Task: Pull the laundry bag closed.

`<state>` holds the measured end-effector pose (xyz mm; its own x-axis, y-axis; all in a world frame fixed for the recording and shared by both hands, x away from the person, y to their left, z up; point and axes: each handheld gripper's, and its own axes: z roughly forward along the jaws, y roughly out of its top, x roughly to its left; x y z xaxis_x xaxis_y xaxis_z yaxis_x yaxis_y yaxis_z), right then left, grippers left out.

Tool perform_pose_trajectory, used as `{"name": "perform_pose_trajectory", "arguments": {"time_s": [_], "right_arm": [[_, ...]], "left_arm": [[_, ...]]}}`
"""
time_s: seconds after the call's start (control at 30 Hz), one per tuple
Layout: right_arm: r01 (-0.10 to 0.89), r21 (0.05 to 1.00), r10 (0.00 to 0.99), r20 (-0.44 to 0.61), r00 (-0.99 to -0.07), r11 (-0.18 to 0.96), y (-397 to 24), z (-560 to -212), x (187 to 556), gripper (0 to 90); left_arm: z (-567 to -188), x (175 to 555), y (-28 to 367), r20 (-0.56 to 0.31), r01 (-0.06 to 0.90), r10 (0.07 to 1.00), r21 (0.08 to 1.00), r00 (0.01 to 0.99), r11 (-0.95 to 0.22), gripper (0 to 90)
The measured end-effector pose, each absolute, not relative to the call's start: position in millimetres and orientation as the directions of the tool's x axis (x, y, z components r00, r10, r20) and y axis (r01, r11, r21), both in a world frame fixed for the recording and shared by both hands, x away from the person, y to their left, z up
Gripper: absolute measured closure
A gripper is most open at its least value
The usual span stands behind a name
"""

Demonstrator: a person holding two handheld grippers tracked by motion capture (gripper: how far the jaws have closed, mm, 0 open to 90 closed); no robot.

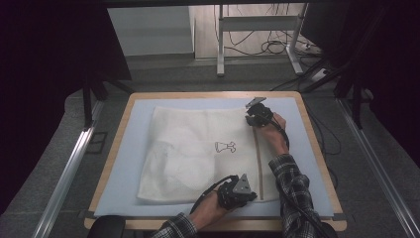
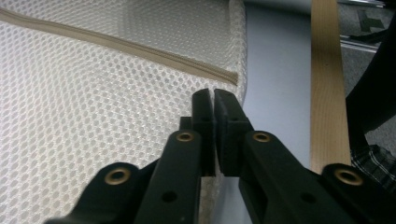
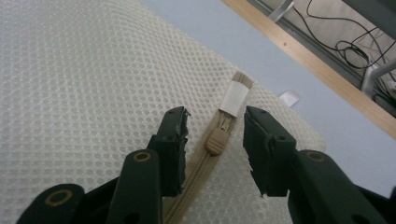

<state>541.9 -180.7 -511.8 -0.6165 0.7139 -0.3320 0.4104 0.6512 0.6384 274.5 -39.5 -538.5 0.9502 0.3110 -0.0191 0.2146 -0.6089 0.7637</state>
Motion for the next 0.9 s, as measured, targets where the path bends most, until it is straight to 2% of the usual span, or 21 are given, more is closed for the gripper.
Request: {"name": "perform_pose_trajectory", "arguments": {"time_s": [0.37, 0.53, 0.83, 0.9], "right_arm": [[0.449, 0.643, 0.732, -0.270, -0.625, 0.620, -184.0, -509.9, 532.9, 49.6], [0.477, 0.653, 0.752, -0.224, -0.620, 0.588, -189.2, -509.9, 529.7, 46.1], [0.456, 0.642, 0.723, -0.231, -0.652, 0.616, -181.8, -508.1, 520.7, 40.8], [0.456, 0.642, 0.722, -0.229, -0.653, 0.616, -182.0, -507.9, 519.2, 39.8]], "left_arm": [[-538.4, 272.3, -39.7, 0.004, 0.208, 0.329, 0.766, 0.944, -0.608, 81.5], [-538.5, 273.8, -39.1, -0.010, 0.229, 0.346, 0.768, 0.938, -0.599, 75.9], [-537.2, 276.1, -38.2, -0.033, 0.260, 0.370, 0.770, 0.928, -0.583, 65.4], [-534.8, 275.4, -39.7, -0.028, 0.265, 0.383, 0.768, 0.923, -0.583, 60.4]]}}
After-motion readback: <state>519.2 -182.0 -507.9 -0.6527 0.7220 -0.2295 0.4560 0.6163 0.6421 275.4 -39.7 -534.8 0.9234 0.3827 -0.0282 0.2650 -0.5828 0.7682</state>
